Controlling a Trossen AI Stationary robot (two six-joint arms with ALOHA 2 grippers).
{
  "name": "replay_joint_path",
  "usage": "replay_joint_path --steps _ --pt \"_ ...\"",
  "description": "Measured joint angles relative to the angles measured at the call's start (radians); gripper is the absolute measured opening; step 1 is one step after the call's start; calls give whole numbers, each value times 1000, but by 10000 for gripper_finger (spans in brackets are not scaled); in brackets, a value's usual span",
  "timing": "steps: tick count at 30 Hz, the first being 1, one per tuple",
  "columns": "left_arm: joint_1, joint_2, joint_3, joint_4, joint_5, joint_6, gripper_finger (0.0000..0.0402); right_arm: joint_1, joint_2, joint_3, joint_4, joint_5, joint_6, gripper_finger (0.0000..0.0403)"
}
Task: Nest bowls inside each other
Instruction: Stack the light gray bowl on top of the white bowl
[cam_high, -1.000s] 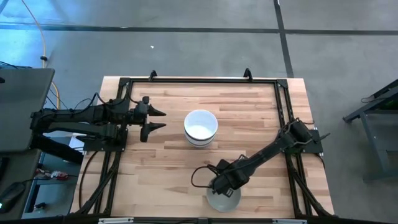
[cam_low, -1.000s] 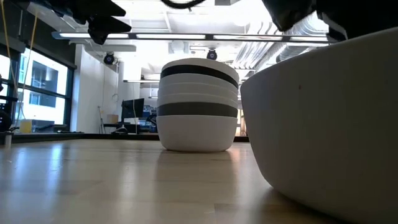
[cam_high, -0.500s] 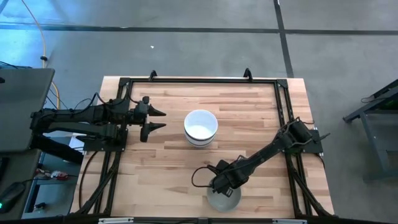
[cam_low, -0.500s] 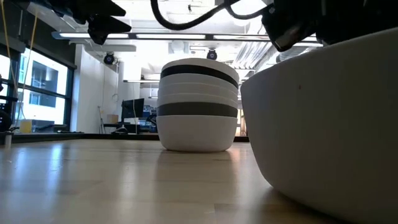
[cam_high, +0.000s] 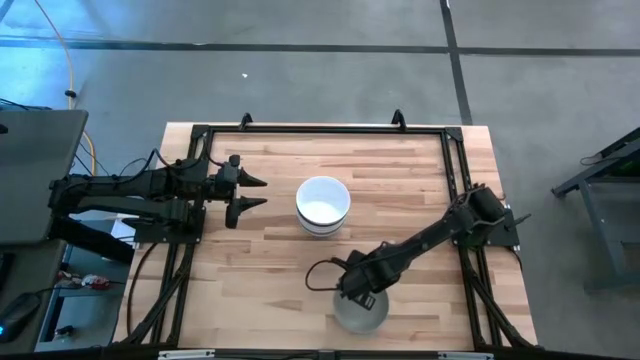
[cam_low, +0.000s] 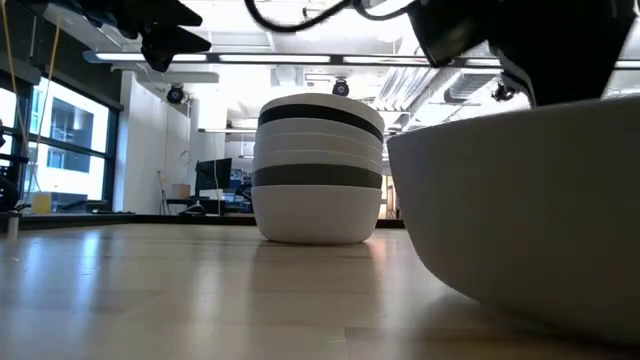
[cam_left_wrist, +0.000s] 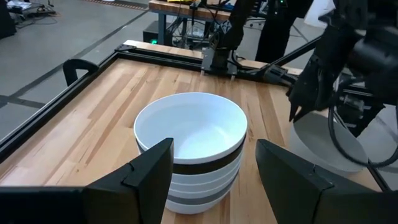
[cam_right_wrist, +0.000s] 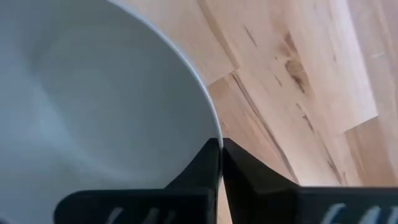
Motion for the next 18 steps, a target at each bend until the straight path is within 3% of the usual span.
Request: replay_joint_path --steps 11,18 --pt "0 0 0 -1 0 11 216 -66 -145 0 -13 3 -102 0" --pt "0 0 0 -1 0 9 216 -151 -238 0 -51 -76 -208 0"
